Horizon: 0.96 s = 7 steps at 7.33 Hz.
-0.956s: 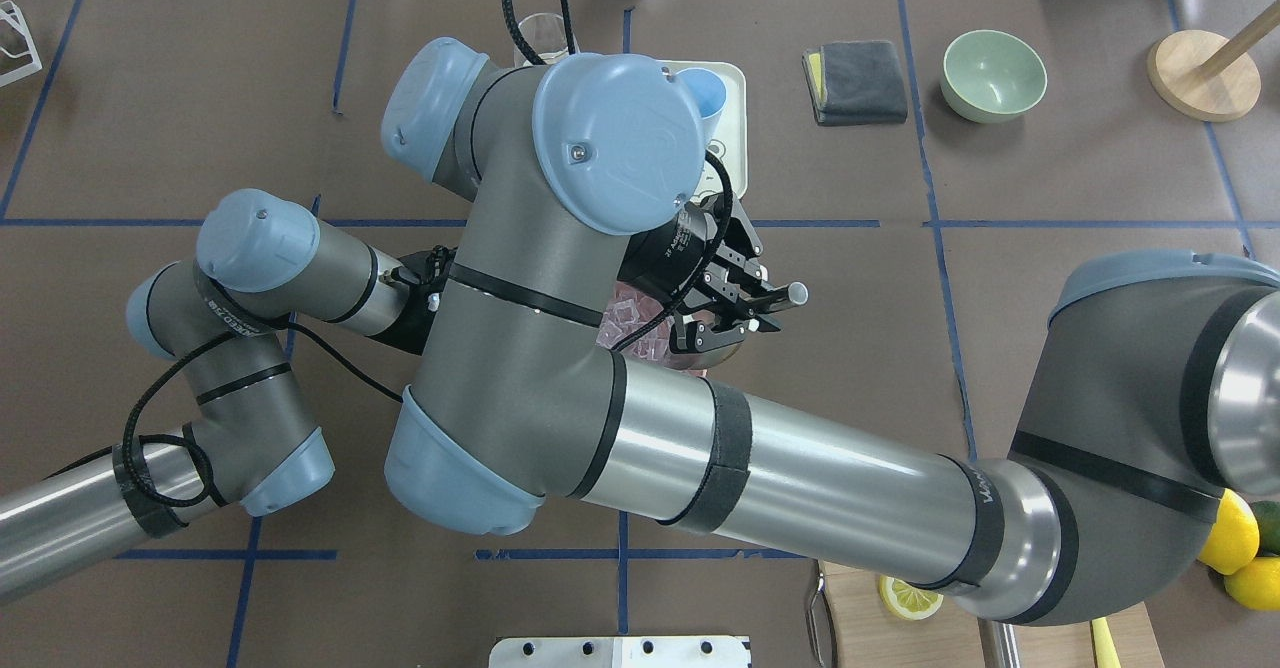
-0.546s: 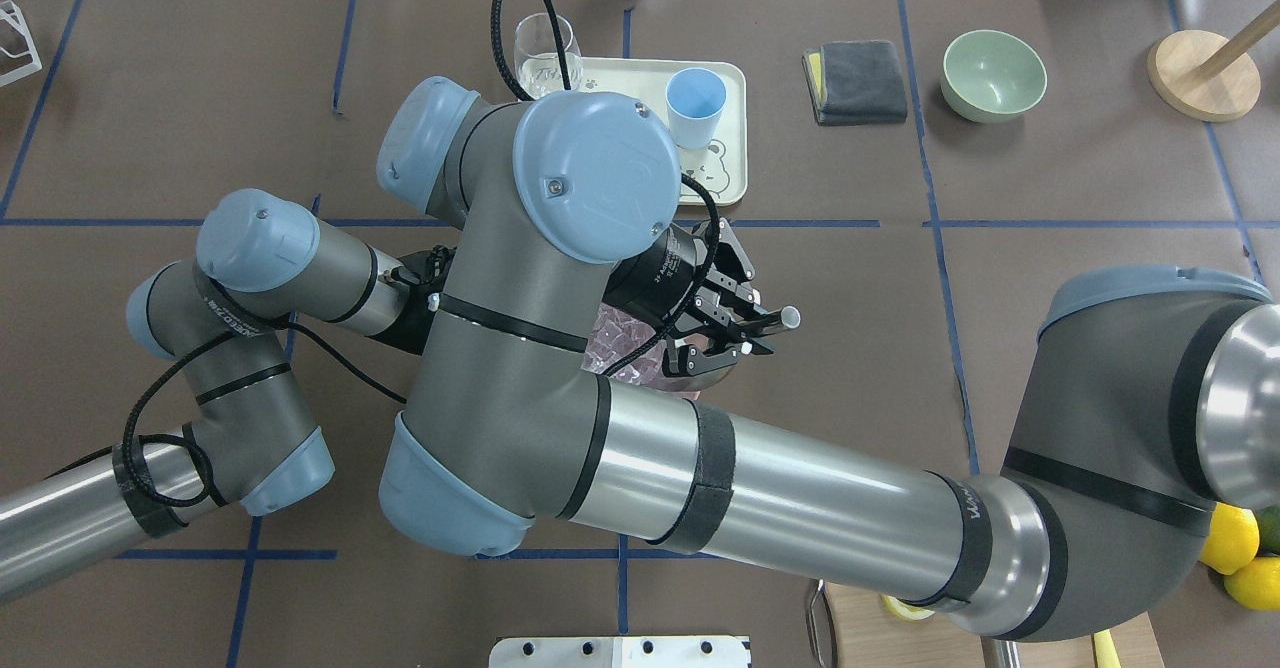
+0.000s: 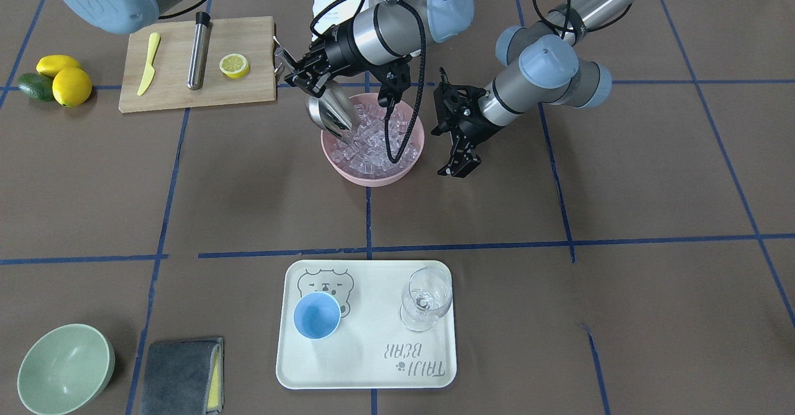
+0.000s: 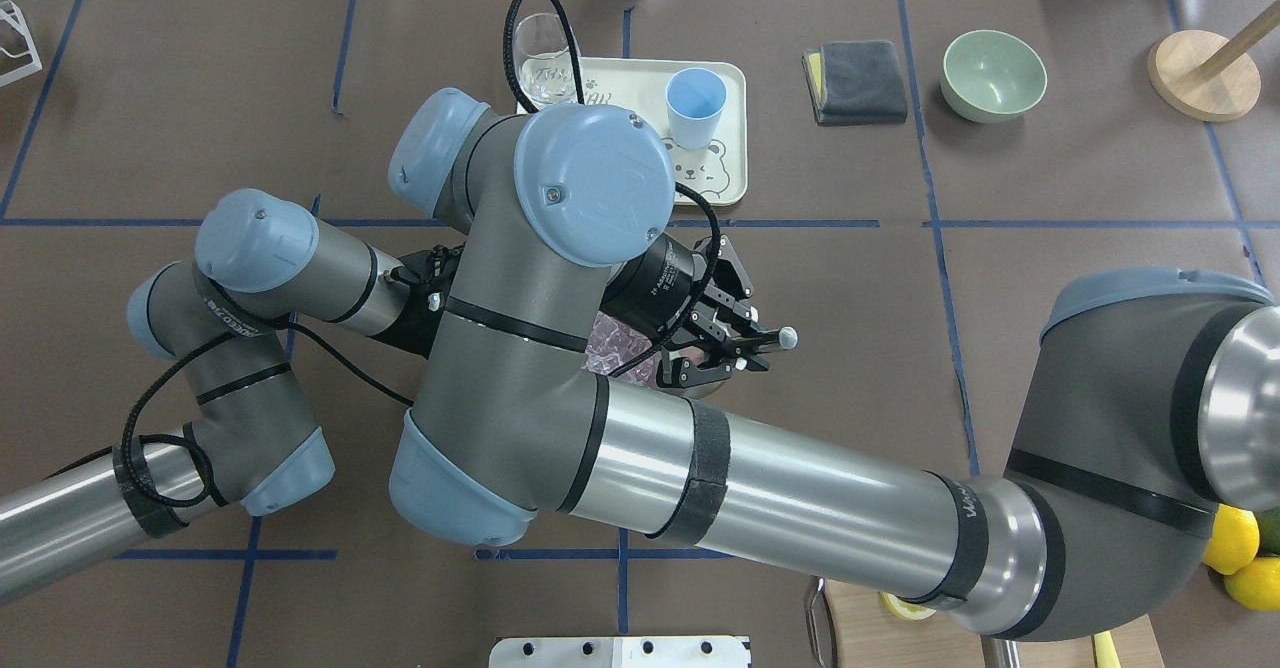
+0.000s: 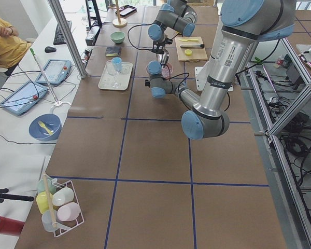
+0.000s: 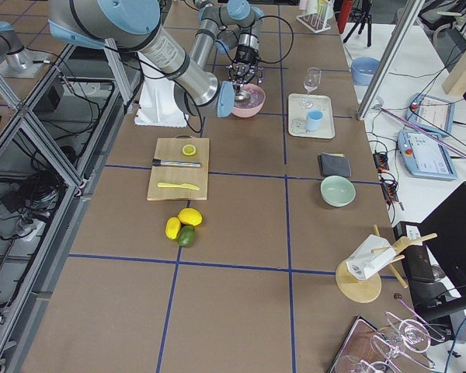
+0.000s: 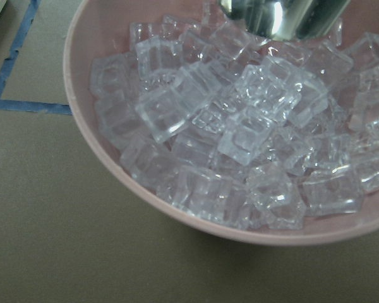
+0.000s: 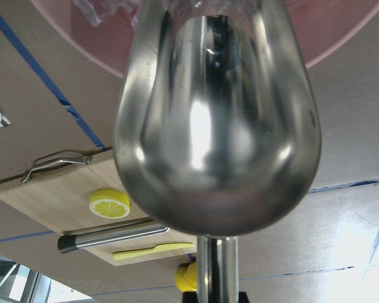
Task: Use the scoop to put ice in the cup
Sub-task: 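Carry the scoop over the pink bowl with the right gripper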
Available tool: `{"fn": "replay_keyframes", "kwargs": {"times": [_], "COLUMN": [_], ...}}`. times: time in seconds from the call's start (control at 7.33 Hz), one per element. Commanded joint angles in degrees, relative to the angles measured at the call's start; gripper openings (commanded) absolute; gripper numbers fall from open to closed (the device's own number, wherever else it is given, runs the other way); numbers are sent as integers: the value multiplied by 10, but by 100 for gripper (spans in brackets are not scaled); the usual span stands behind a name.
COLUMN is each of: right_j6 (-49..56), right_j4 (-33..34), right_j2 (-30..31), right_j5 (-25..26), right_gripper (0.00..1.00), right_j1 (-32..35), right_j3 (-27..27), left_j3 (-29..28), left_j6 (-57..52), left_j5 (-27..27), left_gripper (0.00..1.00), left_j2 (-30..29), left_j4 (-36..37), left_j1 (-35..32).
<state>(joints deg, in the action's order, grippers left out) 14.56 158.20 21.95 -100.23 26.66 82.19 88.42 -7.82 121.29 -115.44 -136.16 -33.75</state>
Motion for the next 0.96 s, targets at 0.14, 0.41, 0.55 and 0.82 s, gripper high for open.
{"fn": "replay_keyframes", "kwargs": {"times": [0.14, 0.41, 0.55, 0.82], "right_j6": [-22, -21, -18, -18], "right_j4": [-63, -66, -71, -130], "right_j2": [19, 29, 41, 69], "right_j5": [-36, -39, -43, -69], "right_gripper": [0, 0, 0, 0], "right_j1": [1, 6, 8, 14], "right_j3": [-5, 1, 10, 17], "left_j3": [1, 2, 3, 2], "left_j6": [0, -1, -1, -1], "left_j5": [-1, 0, 0, -1], "left_gripper": [100, 100, 100, 100], "left_j2": [1, 1, 1, 1], "left_j4": [-5, -6, -6, -5], "left_j1": [0, 0, -1, -1]}}
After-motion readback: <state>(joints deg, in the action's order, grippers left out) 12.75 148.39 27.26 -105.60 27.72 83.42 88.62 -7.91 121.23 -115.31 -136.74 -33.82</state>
